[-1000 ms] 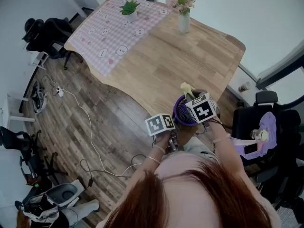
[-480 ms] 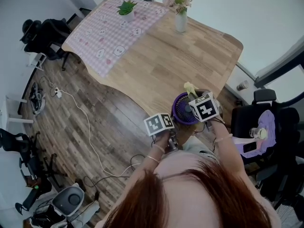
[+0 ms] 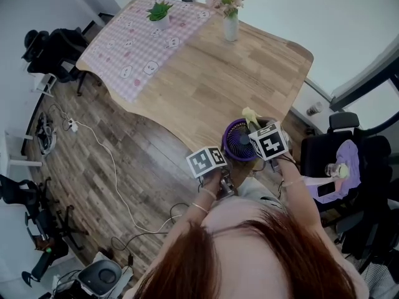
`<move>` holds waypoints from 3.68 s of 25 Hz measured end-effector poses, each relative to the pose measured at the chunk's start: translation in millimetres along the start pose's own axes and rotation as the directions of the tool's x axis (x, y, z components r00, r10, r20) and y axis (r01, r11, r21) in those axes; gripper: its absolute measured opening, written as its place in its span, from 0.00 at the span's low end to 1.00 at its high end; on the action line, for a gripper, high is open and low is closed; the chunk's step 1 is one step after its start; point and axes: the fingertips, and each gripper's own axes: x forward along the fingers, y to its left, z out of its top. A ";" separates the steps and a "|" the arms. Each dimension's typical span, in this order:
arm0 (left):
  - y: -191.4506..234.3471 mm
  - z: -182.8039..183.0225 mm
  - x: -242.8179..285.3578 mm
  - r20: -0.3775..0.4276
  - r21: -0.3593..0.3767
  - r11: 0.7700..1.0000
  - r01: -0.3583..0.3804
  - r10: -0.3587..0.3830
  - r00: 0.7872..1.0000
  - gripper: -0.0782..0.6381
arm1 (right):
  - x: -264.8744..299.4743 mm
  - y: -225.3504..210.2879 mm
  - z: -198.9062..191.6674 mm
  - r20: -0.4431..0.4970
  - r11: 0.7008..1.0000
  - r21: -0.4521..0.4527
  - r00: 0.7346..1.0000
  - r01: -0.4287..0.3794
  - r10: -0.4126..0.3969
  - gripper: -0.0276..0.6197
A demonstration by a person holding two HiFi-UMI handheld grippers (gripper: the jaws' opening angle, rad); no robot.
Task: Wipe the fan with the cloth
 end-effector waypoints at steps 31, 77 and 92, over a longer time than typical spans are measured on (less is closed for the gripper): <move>11.9 31.2 -4.8 0.221 -0.037 0.998 -0.057 0.064 0.973 0.24 | -15.6 8.4 -27.7 0.027 0.983 0.175 0.998 -0.055 0.051 0.11; 9.5 31.0 -4.6 0.226 -0.044 0.998 -0.049 0.058 0.972 0.24 | -29.1 86.8 -48.0 0.005 0.963 0.117 0.970 -0.243 0.244 0.11; 11.5 30.2 -5.5 0.225 -0.040 0.998 -0.041 0.049 0.973 0.24 | -20.6 111.9 -39.4 -0.041 0.960 -0.032 0.960 -0.280 0.278 0.11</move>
